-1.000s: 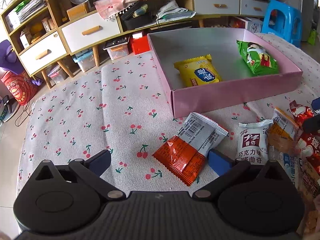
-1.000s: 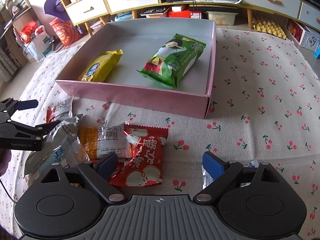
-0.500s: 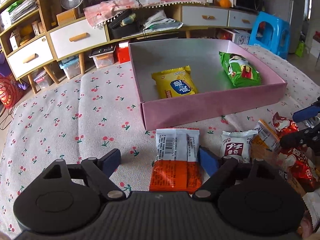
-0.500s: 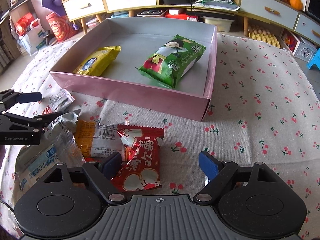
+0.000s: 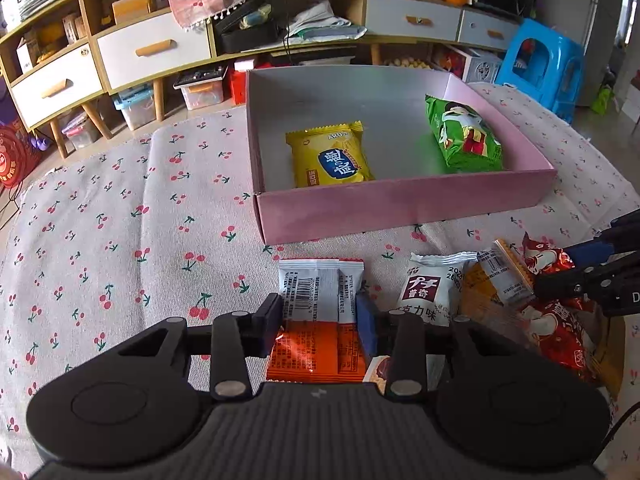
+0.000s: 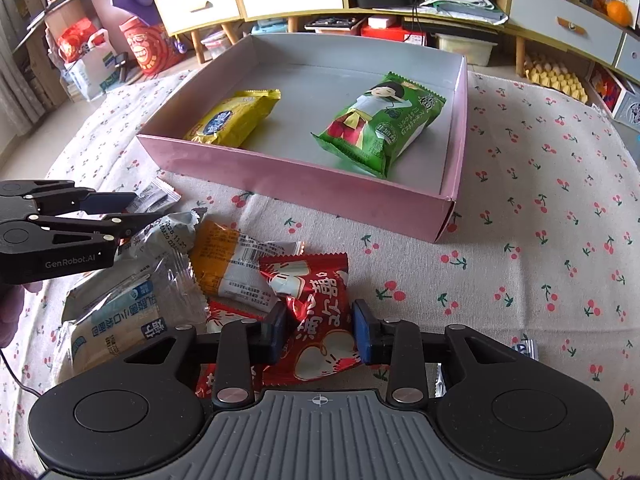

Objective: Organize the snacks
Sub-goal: 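Grasp the orange-and-white packet with the left tool while the right tool grasps the red packet, then lift both held packets and carry them over the pink box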

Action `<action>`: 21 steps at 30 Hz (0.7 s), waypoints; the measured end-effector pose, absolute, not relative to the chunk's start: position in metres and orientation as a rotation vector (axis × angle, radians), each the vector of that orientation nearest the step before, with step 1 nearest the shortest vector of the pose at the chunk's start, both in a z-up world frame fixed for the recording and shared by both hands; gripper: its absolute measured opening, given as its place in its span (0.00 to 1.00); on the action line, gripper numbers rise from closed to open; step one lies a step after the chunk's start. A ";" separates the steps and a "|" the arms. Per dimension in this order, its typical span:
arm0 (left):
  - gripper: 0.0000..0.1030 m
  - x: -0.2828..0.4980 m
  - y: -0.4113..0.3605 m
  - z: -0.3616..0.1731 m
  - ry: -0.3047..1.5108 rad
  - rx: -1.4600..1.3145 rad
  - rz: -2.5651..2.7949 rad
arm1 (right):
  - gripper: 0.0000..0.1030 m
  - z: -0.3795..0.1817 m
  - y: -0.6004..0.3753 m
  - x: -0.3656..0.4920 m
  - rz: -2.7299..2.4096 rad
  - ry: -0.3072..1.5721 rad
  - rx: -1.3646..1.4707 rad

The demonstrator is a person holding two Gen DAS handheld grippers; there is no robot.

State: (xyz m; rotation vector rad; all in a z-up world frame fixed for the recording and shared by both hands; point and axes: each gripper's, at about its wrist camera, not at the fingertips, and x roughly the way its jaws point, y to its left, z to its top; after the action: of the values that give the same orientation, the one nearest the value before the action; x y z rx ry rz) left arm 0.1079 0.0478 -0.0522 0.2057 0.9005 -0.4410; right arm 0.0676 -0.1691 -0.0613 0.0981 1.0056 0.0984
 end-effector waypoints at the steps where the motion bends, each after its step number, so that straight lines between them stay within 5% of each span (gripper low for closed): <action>1: 0.35 0.107 0.050 -0.051 0.909 0.191 -0.440 | 0.32 -0.061 -0.171 0.068 0.099 1.011 0.119; 21: 0.35 0.103 0.077 -0.037 0.986 -0.082 -0.394 | 0.31 -0.035 -0.201 0.069 0.114 1.002 0.373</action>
State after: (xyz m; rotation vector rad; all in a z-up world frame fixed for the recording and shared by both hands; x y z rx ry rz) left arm 0.1028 0.0769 -0.0372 -0.0824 0.9859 -0.3944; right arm 0.0688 -0.2012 -0.0350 0.3726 1.0018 0.1145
